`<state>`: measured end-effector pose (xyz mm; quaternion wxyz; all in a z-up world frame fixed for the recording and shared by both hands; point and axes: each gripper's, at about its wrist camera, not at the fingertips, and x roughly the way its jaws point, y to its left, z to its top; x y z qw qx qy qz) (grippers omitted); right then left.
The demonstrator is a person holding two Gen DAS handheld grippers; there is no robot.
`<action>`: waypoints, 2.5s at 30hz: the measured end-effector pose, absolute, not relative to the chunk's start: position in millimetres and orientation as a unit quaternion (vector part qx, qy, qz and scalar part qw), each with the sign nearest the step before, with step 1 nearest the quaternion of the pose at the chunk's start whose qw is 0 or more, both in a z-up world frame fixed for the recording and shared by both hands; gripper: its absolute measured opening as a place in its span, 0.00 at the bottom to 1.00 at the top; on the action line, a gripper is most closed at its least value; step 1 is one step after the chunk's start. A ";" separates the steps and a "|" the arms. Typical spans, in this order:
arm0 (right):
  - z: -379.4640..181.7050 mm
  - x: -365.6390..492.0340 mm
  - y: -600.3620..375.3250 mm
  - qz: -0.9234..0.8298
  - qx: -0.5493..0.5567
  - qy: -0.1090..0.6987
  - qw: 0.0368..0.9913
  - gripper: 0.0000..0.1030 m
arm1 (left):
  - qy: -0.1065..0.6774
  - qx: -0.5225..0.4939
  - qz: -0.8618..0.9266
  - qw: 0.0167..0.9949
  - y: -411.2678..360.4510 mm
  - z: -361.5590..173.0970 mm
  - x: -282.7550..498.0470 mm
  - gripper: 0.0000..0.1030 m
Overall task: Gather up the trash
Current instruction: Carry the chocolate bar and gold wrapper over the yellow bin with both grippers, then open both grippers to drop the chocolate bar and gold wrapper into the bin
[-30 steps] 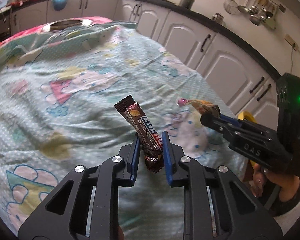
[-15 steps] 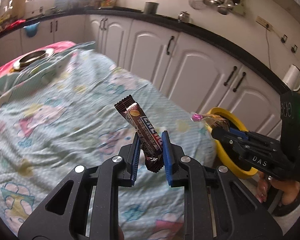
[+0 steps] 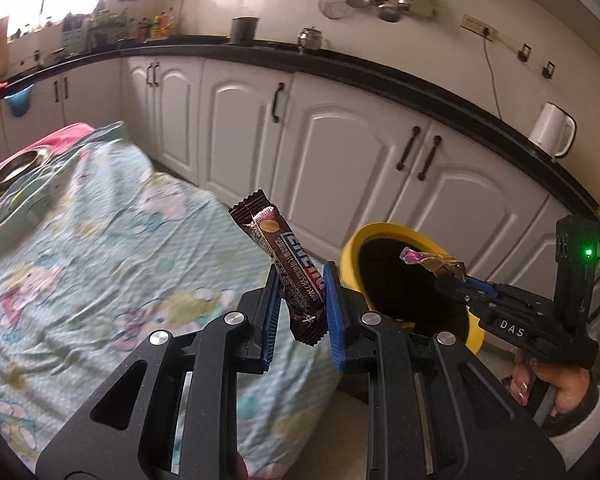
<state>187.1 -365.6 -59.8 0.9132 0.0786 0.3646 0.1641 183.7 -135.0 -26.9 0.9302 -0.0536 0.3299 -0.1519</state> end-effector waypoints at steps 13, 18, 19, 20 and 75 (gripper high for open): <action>-62.2 172.8 -431.3 0.095 0.114 0.347 0.926 0.29 | 0.331 -0.024 -0.197 0.923 -190.5 -29.8 192.5 0.15; -65.7 171.9 -444.6 0.082 0.123 0.348 0.926 0.29 | 0.334 -0.010 -0.207 0.920 -207.3 -33.5 199.0 0.15; -66.3 172.7 -446.7 0.080 0.124 0.348 0.926 0.29 | 0.334 -0.007 -0.208 0.919 -210.4 -34.5 199.1 0.15; -67.5 172.6 -448.5 0.078 0.126 0.348 0.926 0.29 | 0.335 -0.004 -0.210 0.918 -214.4 -35.4 200.6 0.15; -118.1 169.4 -471.0 0.021 0.108 0.390 0.914 0.45 | 0.425 0.032 -0.257 0.868 -292.1 -84.2 265.7 0.48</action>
